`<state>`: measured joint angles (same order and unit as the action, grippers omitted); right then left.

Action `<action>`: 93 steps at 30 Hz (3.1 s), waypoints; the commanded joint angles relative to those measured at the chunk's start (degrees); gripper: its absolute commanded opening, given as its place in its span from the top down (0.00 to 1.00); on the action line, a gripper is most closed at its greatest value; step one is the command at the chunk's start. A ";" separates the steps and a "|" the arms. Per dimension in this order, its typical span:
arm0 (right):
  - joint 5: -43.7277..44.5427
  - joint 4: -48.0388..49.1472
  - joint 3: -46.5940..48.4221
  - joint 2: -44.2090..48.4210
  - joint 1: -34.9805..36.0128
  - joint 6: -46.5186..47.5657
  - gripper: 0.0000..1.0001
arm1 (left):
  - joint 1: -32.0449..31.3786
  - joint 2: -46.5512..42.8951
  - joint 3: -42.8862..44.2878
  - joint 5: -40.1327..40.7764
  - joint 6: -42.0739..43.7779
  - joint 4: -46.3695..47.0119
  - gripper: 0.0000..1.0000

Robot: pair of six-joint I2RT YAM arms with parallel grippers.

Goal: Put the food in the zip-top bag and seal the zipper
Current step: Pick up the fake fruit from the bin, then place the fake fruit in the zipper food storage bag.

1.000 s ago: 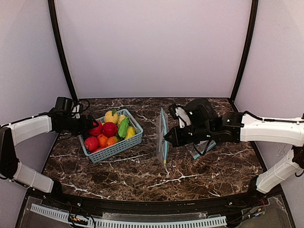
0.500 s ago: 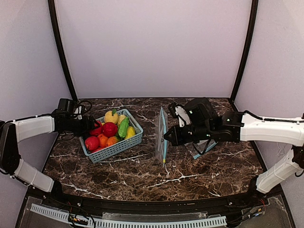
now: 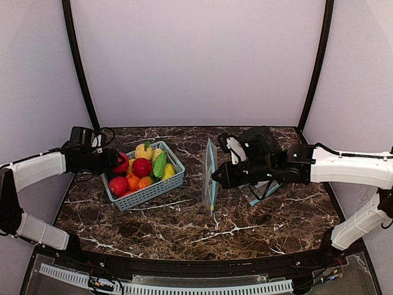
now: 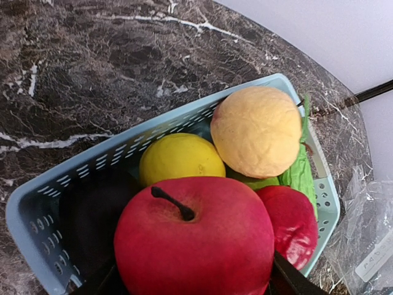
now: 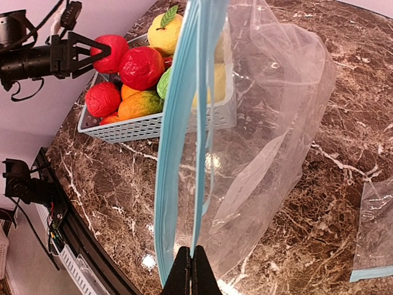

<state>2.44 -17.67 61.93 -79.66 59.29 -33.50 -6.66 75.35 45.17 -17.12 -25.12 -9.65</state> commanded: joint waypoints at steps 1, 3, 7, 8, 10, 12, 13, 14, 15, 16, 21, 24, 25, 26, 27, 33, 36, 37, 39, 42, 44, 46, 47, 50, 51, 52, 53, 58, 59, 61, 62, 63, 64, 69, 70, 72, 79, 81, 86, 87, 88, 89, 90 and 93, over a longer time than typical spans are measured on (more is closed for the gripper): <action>1.21 1.19 0.80 0.68 0.57 -0.02 1.00 | -0.72 -9.79 0.50 1.32 4.31 -4.85 0.38; 1.49 1.19 1.16 0.48 0.57 0.28 1.00 | -1.20 -13.16 2.60 1.15 6.64 -8.94 0.39; 1.14 1.06 2.23 -0.71 0.57 0.85 1.00 | -3.85 -18.37 6.70 -1.91 8.16 -13.88 0.41; 0.87 1.17 2.54 -1.11 0.52 0.92 1.00 | -4.84 -19.67 7.75 -2.93 7.81 -14.18 0.41; 0.29 1.16 3.10 -1.87 0.57 0.95 1.00 | -10.16 -20.77 9.18 -3.23 6.60 -13.88 0.41; -0.39 1.22 3.55 -2.59 0.56 0.95 1.00 | -15.30 -21.01 10.09 -2.94 4.78 -12.03 0.41; -0.77 1.24 3.69 -2.87 0.57 0.95 1.00 | -17.15 -20.94 10.28 -3.10 3.27 -10.82 0.41; -1.15 1.25 3.80 -3.05 0.51 0.89 1.00 | -20.74 -20.51 10.35 -3.55 2.51 -7.93 0.41; -1.45 1.28 3.89 -3.22 0.52 0.89 1.00 | -22.51 -20.20 10.37 -3.72 0.95 -6.17 0.41; -1.64 1.29 3.94 -3.30 0.52 0.82 1.00 | -26.26 -19.29 10.53 -3.71 0.38 -2.98 0.41; -2.04 1.41 3.33 -2.44 0.50 0.42 1.00 | -37.68 -12.33 13.47 -3.52 -1.70 5.90 0.40; -2.17 1.41 3.05 -2.21 0.54 0.36 1.00 | -42.87 -8.14 15.44 -5.94 -3.38 14.23 0.40; -2.17 1.41 2.97 -2.17 0.56 0.28 1.00 | -43.60 -6.12 16.63 -6.18 -4.06 15.19 0.40; -2.22 1.41 2.96 -2.11 0.54 0.23 1.00 | -44.89 -5.01 17.24 -6.76 -4.28 16.42 0.40; -2.18 1.48 2.86 -2.04 0.56 0.12 1.00 | -45.31 -2.99 18.29 -6.99 -4.44 16.99 0.40; -4.08 2.76 1.66 -0.50 0.55 -0.14 1.00 | -46.37 3.26 19.25 -6.22 -5.11 19.07 0.40; -4.73 3.64 0.88 0.76 0.57 0.00 1.00 | -46.34 5.14 19.89 -2.88 -4.34 16.01 0.40; -4.87 3.81 0.57 1.08 0.53 0.08 1.00 | -46.39 5.68 19.83 -1.35 -4.33 15.13 0.41; -4.94 4.08 -0.04 1.82 0.56 0.05 1.00 | -46.37 6.06 19.67 0.65 -4.23 14.18 0.41; -5.51 4.71 -0.77 2.52 0.57 0.08 1.00 | -46.37 6.18 19.23 2.49 -4.10 13.65 0.41; -6.29 5.53 -1.14 2.84 0.57 0.07 1.00 | -46.40 6.50 18.74 3.01 -4.25 13.69 0.41; -7.20 6.24 -1.33 2.84 0.57 0.10 1.00 | -46.43 6.93 18.68 3.23 -4.42 13.58 0.40; -7.46 6.70 -1.48 2.84 0.57 0.17 1.00 | -46.41 7.10 18.70 3.57 -4.46 13.16 0.41; -7.56 6.93 -1.78 2.93 0.51 -0.05 1.00 | -46.37 7.46 18.59 5.45 -4.42 11.54 0.41; -7.43 6.95 -1.95 3.01 0.55 -0.14 1.00 | -46.42 7.49 18.40 5.57 -4.41 11.24 0.41; -7.37 7.09 -2.12 3.18 0.56 -0.22 1.00 | -46.38 7.41 18.10 5.67 -4.41 11.21 0.41; -7.36 7.31 -2.35 3.33 0.52 -0.40 1.00 | -46.40 7.43 17.89 5.68 -4.45 11.18 0.41; -7.19 7.94 -3.09 4.07 0.50 -0.52 1.00 | -46.41 7.91 16.54 4.89 -5.04 10.87 0.41; -7.06 7.97 -3.17 4.08 0.56 -0.43 1.00 | -46.40 7.94 16.40 4.90 -5.09 10.83 0.41; -6.93 8.27 -3.41 4.20 0.52 -0.45 1.00 | -46.39 8.01 15.92 4.72 -5.14 10.83 0.41; -6.99 8.52 -3.60 4.35 0.56 -0.43 1.00 | -46.36 8.20 15.74 4.55 -5.13 10.65 0.41; -7.07 8.94 -3.92 4.38 0.57 -0.47 1.00 | -46.39 8.42 15.81 4.42 -5.11 10.50 0.41; -7.34 9.54 -4.22 4.46 0.54 -0.38 1.00 | -46.42 8.55 15.73 4.11 -5.07 10.41 0.41; -9.98 13.93 -6.29 5.23 0.50 0.87 1.00 | -46.37 9.26 15.92 3.41 -4.66 9.95 0.41; -10.44 14.52 -6.69 5.29 0.42 1.11 1.00 | -46.42 9.32 15.83 3.28 -4.58 9.92 0.41; -12.11 15.60 -7.09 5.45 0.36 1.96 1.00 | -46.35 9.53 15.96 3.29 -4.10 8.59 0.41; -19.32 22.75 -10.88 7.06 -0.21 4.01 1.00 | -46.36 9.60 15.54 0.98 -2.06 7.04 0.41; -21.02 24.60 -12.01 7.34 -0.85 4.18 1.00 | -46.36 9.51 14.88 -2.21 -1.51 8.75 0.41; -26.78 29.83 -14.79 7.75 -2.87 4.44 1.00 | -46.38 8.76 12.93 -9.05 -0.40 12.93 0.41; -28.31 31.22 -15.42 7.68 -3.40 4.18 1.00 | -46.40 8.63 12.76 -10.29 -0.25 13.52 0.41; -29.57 32.36 -15.96 7.71 -3.72 3.95 1.00 | -46.37 8.42 12.29 -11.33 -0.07 13.87 0.40; -30.73 33.26 -16.36 7.62 -4.00 3.76 1.00 | -46.39 8.24 12.08 -11.65 -0.04 14.51 0.40; -31.66 33.99 -16.52 7.43 -4.15 3.75 1.00 | -46.37 7.86 11.60 -12.15 -0.13 14.89 0.40; -32.80 35.05 -17.01 7.10 -4.42 3.49 1.00 | -46.40 7.28 10.62 -13.70 -0.71 17.91 0.38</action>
<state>-25.69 11.03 45.87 -72.90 55.48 -30.06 -52.84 85.12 57.63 -26.33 -26.37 3.79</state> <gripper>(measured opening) 0.005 0.667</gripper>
